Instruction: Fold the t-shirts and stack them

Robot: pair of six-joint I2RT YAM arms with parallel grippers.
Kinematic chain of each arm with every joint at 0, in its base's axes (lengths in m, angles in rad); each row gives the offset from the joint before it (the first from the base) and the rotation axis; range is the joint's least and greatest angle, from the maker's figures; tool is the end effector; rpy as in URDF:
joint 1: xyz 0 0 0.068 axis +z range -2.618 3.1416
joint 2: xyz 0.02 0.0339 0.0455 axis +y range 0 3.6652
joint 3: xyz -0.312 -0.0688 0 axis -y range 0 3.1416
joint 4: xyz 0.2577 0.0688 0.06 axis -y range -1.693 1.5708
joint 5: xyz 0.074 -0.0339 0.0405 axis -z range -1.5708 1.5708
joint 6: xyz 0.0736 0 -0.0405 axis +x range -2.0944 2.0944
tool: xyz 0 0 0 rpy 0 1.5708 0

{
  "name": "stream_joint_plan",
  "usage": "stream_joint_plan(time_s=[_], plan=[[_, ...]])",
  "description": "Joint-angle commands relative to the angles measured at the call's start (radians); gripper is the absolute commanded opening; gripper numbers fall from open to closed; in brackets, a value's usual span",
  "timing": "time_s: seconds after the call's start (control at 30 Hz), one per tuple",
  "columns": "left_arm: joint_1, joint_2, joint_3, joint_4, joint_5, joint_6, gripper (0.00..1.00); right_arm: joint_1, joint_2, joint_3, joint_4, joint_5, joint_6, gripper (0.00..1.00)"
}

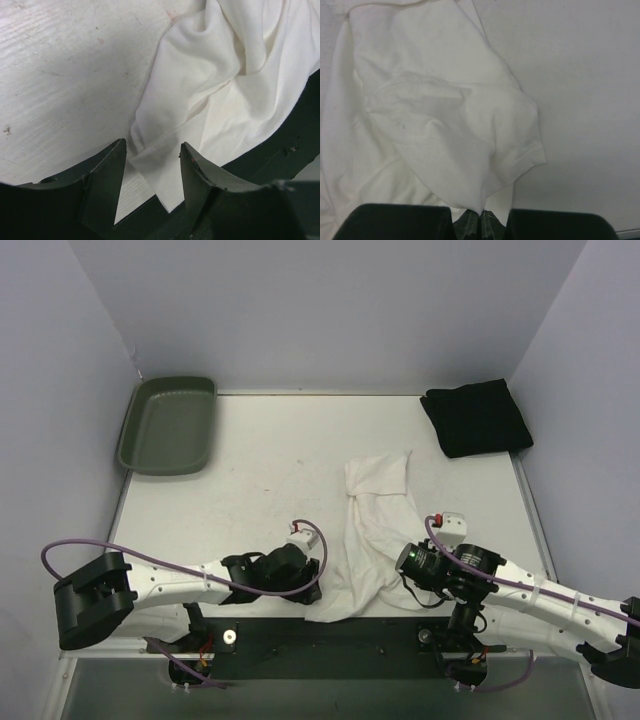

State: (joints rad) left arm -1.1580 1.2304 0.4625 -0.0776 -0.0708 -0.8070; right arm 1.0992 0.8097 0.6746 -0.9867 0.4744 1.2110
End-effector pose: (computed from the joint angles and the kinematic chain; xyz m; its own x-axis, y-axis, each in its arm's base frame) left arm 0.1013 -0.2184 0.1614 -0.8539 0.1541 -0.4971 0.4022 0.8016 -0.4425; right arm 0.0885 0.0994 0.2385 -0.8015 0.2610 -0.5380 0.1358 0.9556 0.2614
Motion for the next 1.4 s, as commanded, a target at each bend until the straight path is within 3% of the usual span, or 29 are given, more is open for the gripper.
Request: stream_joint_plan(time_s=[0.0,0.4,0.5,0.63,0.8,0.97,1.17,1.37], plan=[[-0.046,-0.017,-0.021,0.009,0.005,-0.034,0.56,-0.004,0.009,-0.01,-0.049,0.024,0.016,0.0],[-0.068,-0.005,-0.061,0.05,0.003,-0.073,0.37,-0.004,-0.001,-0.021,-0.046,0.017,0.022,0.0],[-0.069,0.0,-0.059,0.047,0.0,-0.073,0.26,-0.004,-0.001,-0.024,-0.046,0.017,0.024,0.0],[-0.069,-0.005,-0.056,0.027,-0.007,-0.075,0.0,-0.004,-0.003,-0.027,-0.043,0.013,0.027,0.0],[-0.069,-0.083,-0.009,-0.072,-0.064,-0.054,0.0,-0.004,0.002,-0.004,-0.043,0.032,0.009,0.0],[-0.042,-0.238,0.195,-0.365,-0.21,0.057,0.0,-0.05,0.055,0.184,-0.05,0.122,-0.103,0.0],[0.193,-0.342,0.49,-0.551,-0.222,0.244,0.0,-0.203,0.118,0.541,-0.046,0.25,-0.335,0.0],[0.467,-0.322,0.755,-0.623,-0.153,0.4,0.0,-0.347,0.241,0.914,0.014,0.211,-0.565,0.0]])
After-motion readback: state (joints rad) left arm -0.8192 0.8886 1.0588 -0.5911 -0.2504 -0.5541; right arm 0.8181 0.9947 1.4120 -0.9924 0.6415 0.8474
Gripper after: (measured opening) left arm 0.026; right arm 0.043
